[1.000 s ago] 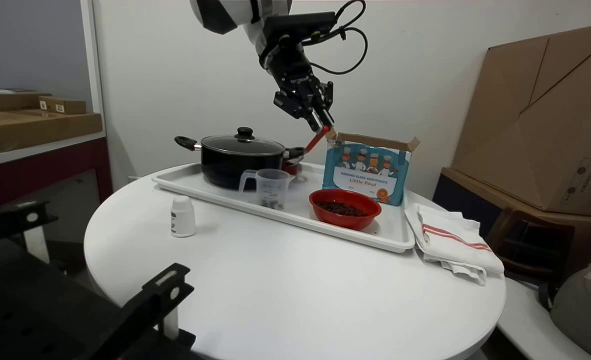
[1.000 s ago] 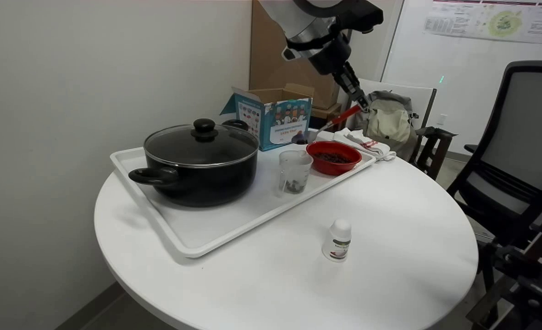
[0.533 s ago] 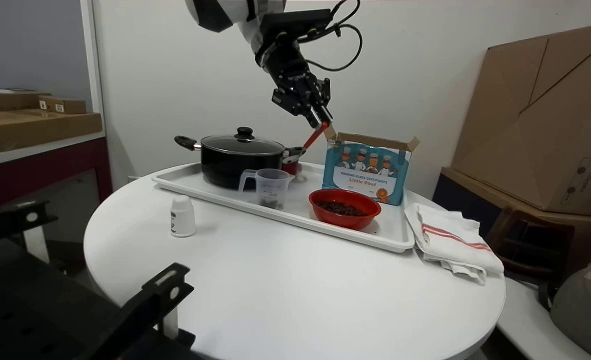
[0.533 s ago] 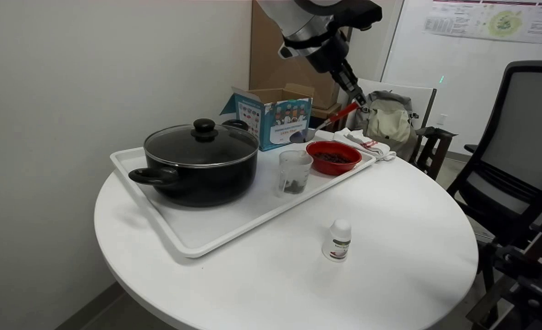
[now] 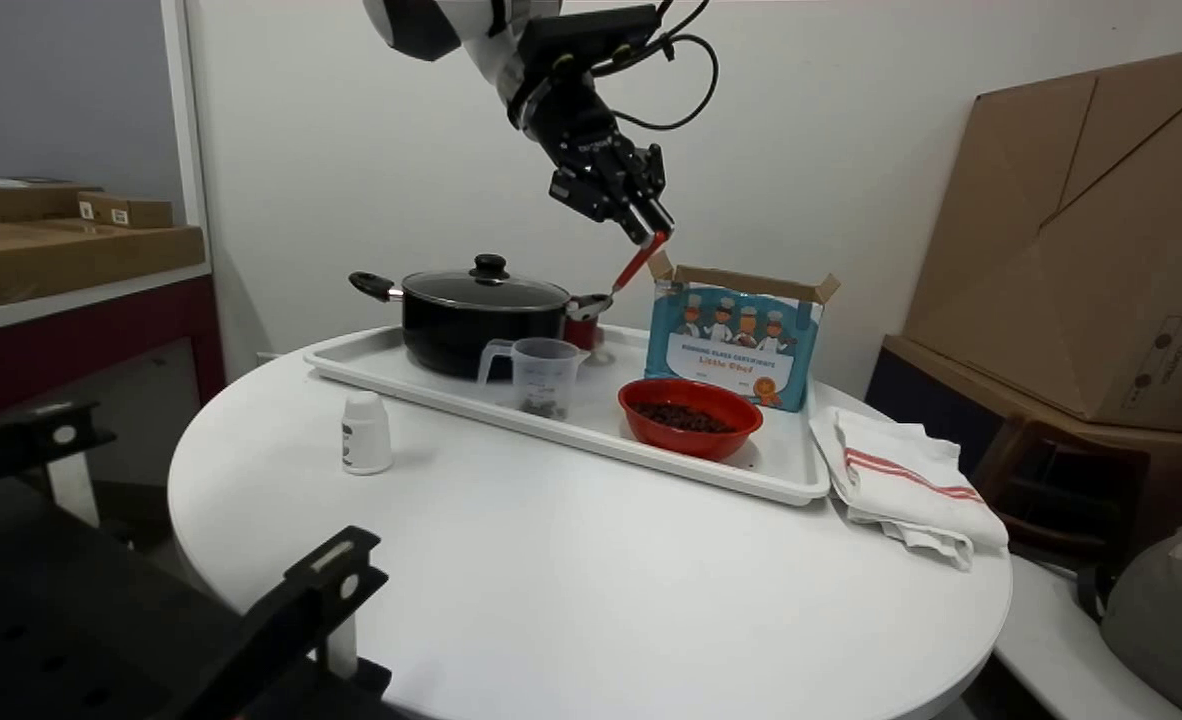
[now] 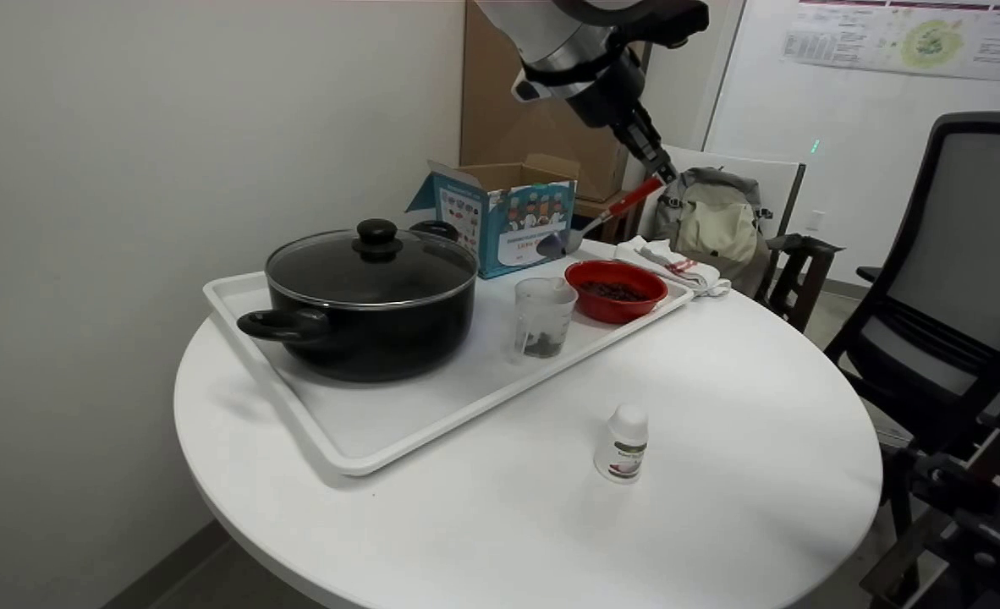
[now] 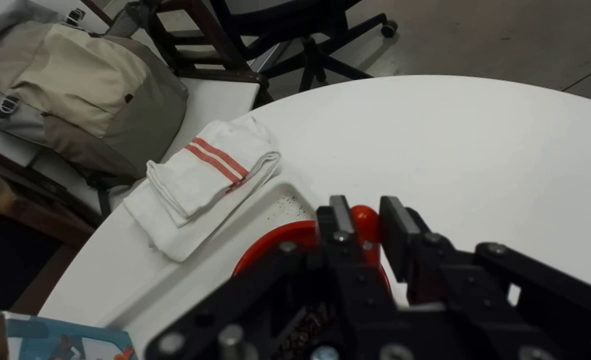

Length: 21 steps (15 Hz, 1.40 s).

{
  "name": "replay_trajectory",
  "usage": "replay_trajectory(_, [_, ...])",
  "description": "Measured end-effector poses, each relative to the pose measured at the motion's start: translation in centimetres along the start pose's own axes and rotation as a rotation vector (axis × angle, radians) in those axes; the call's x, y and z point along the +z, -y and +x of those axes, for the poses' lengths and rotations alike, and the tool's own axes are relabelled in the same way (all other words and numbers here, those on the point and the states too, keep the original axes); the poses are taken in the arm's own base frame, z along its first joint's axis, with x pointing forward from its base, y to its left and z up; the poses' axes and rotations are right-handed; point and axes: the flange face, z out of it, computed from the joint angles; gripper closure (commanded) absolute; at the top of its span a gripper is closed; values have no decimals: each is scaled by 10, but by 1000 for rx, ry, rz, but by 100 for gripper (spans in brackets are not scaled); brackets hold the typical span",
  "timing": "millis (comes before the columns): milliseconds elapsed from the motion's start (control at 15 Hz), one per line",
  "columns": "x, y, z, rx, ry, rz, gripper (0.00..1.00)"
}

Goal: Use the spoon to get the contents of the orange bowl and pour them into the colourless container

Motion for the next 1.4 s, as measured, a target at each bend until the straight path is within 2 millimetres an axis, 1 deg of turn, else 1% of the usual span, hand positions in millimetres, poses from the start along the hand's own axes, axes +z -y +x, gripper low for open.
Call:
replay_trajectory(467, [-7,2,-11,19,11,-73,91])
replay_trajectory(800, [-11,10,-14,17,12,-93,91])
replay_trajectory(1000, [-11,14,-16,17,9,-76,91])
replay_trajectory(1200, [-4,8,-24,44,7,-35,91])
replay_trajectory(1400, [10,-11,-39,95,11,15,91])
